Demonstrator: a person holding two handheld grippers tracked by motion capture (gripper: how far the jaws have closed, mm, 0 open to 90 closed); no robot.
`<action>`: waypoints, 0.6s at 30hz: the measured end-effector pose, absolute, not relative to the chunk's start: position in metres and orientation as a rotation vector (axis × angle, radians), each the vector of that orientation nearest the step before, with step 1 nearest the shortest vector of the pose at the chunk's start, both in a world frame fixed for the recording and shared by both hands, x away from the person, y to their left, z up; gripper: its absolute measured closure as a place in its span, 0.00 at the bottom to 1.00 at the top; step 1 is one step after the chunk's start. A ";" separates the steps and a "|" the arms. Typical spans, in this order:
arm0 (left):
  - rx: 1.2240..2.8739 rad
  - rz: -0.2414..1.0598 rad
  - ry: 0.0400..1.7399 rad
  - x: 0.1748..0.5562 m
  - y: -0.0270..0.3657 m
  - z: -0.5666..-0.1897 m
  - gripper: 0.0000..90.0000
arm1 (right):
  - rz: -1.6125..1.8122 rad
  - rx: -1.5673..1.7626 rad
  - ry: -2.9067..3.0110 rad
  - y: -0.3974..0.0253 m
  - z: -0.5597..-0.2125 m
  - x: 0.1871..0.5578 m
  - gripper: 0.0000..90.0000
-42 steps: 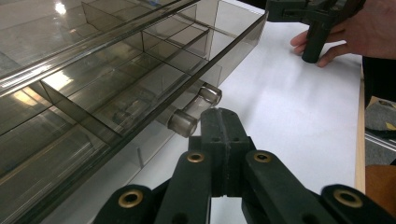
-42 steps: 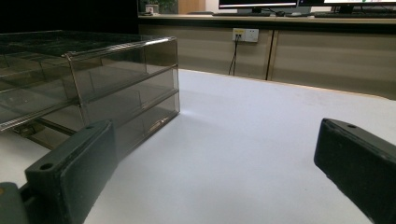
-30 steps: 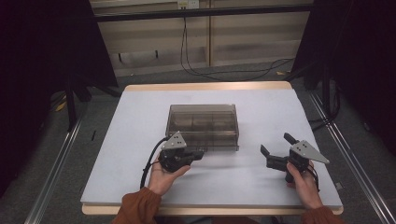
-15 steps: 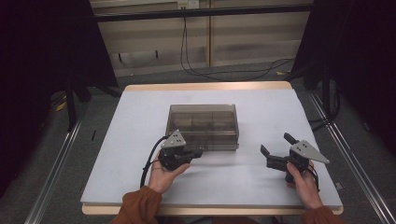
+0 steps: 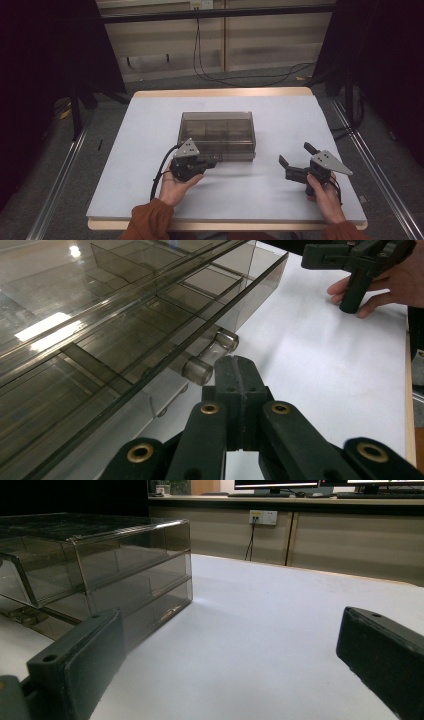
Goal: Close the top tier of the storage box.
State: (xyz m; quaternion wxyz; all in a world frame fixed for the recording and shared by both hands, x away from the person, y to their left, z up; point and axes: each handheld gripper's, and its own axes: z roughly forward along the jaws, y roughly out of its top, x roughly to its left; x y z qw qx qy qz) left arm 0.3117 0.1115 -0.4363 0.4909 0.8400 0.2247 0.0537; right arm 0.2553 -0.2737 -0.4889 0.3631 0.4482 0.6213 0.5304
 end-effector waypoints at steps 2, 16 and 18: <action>2.027 0.126 0.546 0.313 0.111 -0.437 1.00 | 1.364 1.151 1.599 -0.274 -0.489 0.255 0.00; 2.039 0.138 0.583 0.322 0.115 -0.438 1.00 | 1.366 1.151 1.600 -0.274 -0.489 0.255 0.00; 2.028 0.136 0.590 0.324 0.115 -0.439 1.00 | 1.365 1.151 1.599 -0.274 -0.489 0.255 0.00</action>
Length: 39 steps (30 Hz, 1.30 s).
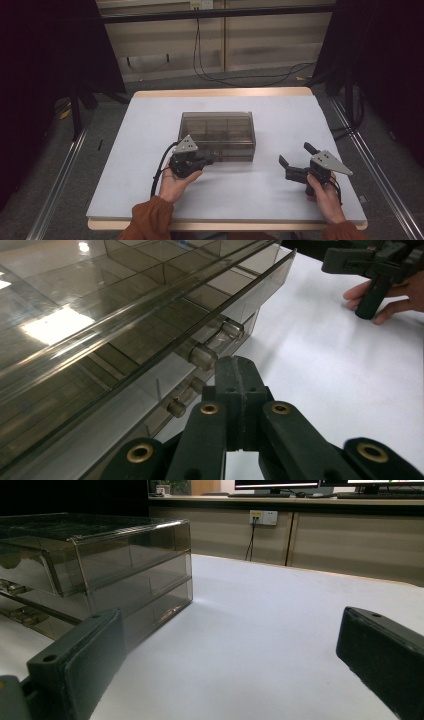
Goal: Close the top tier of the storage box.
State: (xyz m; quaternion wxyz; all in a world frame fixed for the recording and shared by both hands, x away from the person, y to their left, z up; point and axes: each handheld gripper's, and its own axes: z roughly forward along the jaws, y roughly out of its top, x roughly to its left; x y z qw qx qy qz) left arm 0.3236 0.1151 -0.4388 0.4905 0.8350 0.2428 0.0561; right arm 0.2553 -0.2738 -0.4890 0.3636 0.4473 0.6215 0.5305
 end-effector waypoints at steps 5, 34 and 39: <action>2.021 0.148 0.598 0.327 0.118 -0.438 1.00 | 1.367 1.154 1.599 -0.274 -0.489 0.255 0.00; 2.007 0.158 0.631 0.336 0.119 -0.440 1.00 | 1.368 1.155 1.600 -0.274 -0.489 0.255 0.00; 2.020 0.159 0.640 0.339 0.120 -0.442 1.00 | 1.367 1.155 1.600 -0.274 -0.489 0.255 0.00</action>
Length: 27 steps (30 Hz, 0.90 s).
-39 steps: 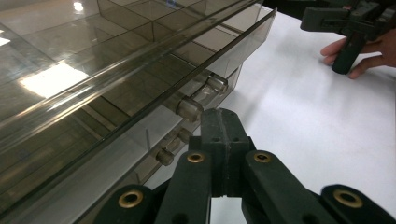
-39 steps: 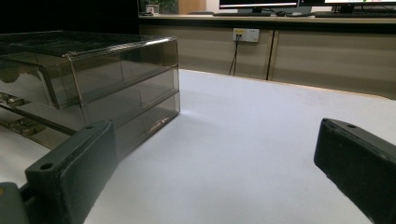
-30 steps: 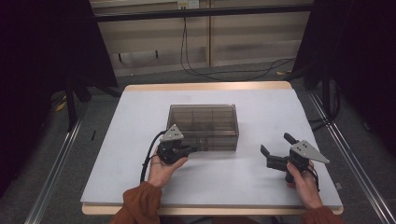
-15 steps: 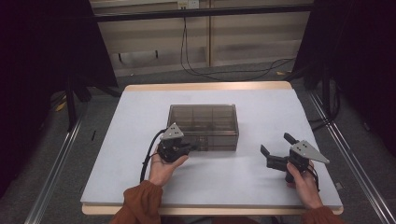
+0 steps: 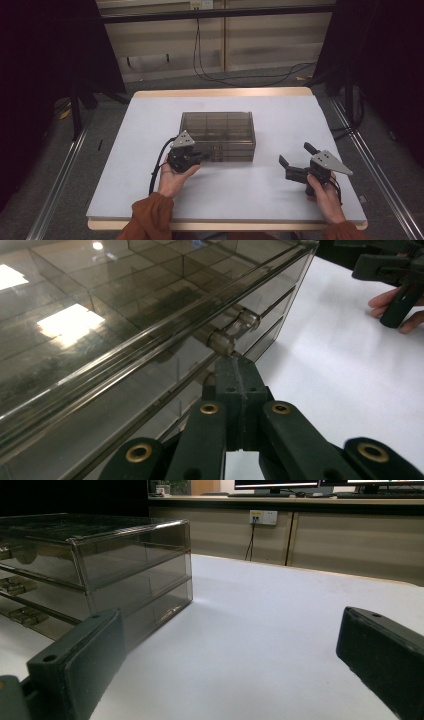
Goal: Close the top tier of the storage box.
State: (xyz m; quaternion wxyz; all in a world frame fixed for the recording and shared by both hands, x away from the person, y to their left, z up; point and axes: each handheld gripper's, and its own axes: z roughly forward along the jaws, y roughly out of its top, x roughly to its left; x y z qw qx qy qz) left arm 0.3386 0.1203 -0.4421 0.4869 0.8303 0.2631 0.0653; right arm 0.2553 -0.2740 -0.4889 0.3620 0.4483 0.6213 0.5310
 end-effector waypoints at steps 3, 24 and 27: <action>2.023 0.167 0.646 0.340 0.120 -0.442 1.00 | 1.368 1.154 1.603 -0.274 -0.489 0.255 0.00; 2.085 0.114 0.615 0.324 0.138 -0.439 0.78 | 1.367 1.154 1.604 -0.274 -0.489 0.255 0.00; 2.088 0.119 0.630 0.320 0.146 -0.437 0.63 | 1.366 1.152 1.605 -0.274 -0.489 0.255 0.00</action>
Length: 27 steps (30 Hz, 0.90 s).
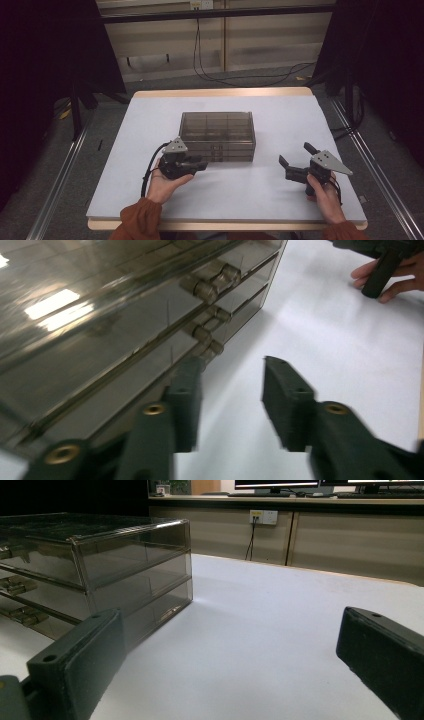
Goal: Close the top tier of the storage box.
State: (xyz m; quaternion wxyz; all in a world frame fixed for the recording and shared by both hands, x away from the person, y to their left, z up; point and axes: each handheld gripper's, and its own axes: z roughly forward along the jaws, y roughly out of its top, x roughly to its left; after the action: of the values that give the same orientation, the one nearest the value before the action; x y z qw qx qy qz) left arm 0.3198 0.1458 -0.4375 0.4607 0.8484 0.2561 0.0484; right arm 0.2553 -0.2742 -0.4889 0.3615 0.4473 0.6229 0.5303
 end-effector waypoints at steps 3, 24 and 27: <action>2.091 0.148 0.644 0.316 0.150 -0.435 0.49 | 1.366 1.153 1.605 -0.274 -0.489 0.255 0.00; 2.109 0.232 0.747 0.285 0.210 -0.438 0.03 | 1.369 1.150 1.607 -0.274 -0.489 0.256 0.00; 2.123 0.248 0.780 0.282 0.222 -0.445 0.03 | 1.362 1.153 1.603 -0.274 -0.489 0.256 0.00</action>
State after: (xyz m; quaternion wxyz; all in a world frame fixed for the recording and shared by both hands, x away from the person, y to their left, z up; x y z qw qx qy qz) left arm 0.2825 0.2217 -0.4454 0.4199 0.8468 0.3112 0.0988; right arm 0.2557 -0.2737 -0.4889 0.3628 0.4478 0.6227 0.5292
